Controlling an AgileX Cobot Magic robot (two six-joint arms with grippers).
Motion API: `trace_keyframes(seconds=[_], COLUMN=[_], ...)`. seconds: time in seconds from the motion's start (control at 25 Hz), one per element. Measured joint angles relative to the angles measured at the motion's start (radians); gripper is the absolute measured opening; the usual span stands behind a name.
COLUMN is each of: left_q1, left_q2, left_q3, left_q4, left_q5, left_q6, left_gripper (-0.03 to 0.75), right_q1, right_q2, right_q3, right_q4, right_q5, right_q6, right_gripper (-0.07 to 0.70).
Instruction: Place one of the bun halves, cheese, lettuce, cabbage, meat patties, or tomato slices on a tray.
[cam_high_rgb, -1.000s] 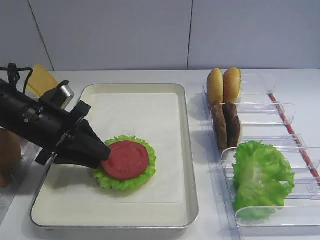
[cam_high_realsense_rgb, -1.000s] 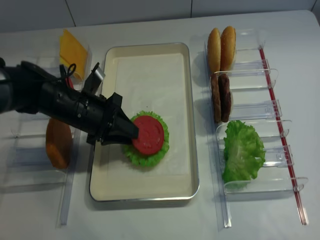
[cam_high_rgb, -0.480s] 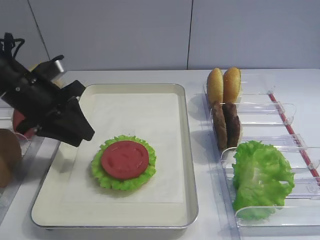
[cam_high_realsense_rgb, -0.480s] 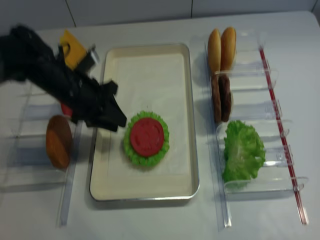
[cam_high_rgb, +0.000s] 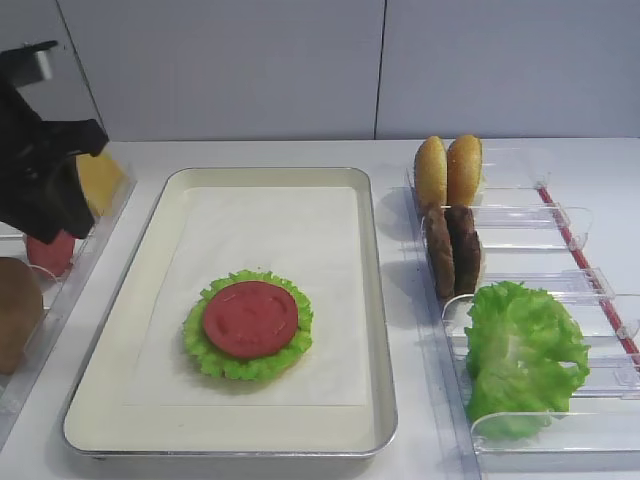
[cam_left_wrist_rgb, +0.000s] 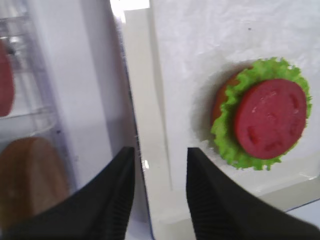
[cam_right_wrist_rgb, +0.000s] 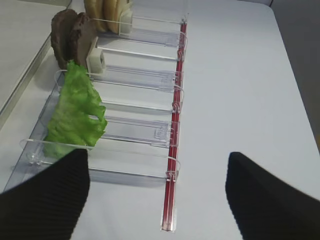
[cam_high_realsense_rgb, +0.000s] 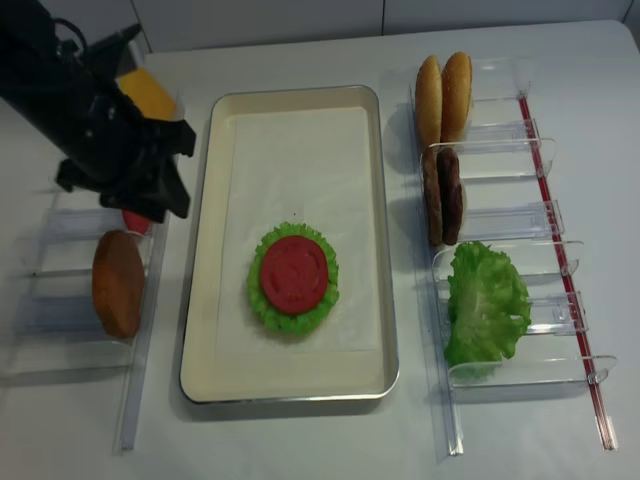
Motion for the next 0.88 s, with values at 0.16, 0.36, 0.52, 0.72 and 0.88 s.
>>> trace_keyframes(seconds=[0.16,0.36,0.52,0.72,0.88], left_q1=[0.0,0.0,0.0,0.0,0.0], left_q2=[-0.122,-0.351,-0.539,-0.785,-0.978], left_q3=[0.041,0.167,0.268,0.375,0.453], left_q4=[0.129,0.231,0.241,0.245,0.246], left_q5=[0.005,0.015,0.023,0.035,0.044], left_q6=[-0.035,-0.045,-0.05,-0.056,-0.054], left_gripper=[0.243,0.243,0.243,0.243,0.243], right_q1=[0.0,0.0,0.0,0.0,0.0], right_q2=[0.0,0.0,0.0,0.0,0.0], right_q3=[0.0,0.0,0.0,0.0,0.0], right_q4=[0.0,0.0,0.0,0.0,0.0], right_q5=[0.0,0.0,0.0,0.0,0.0], right_q6=[0.0,0.0,0.0,0.0,0.0], right_gripper=[0.562,0.562,0.562,0.562,0.562])
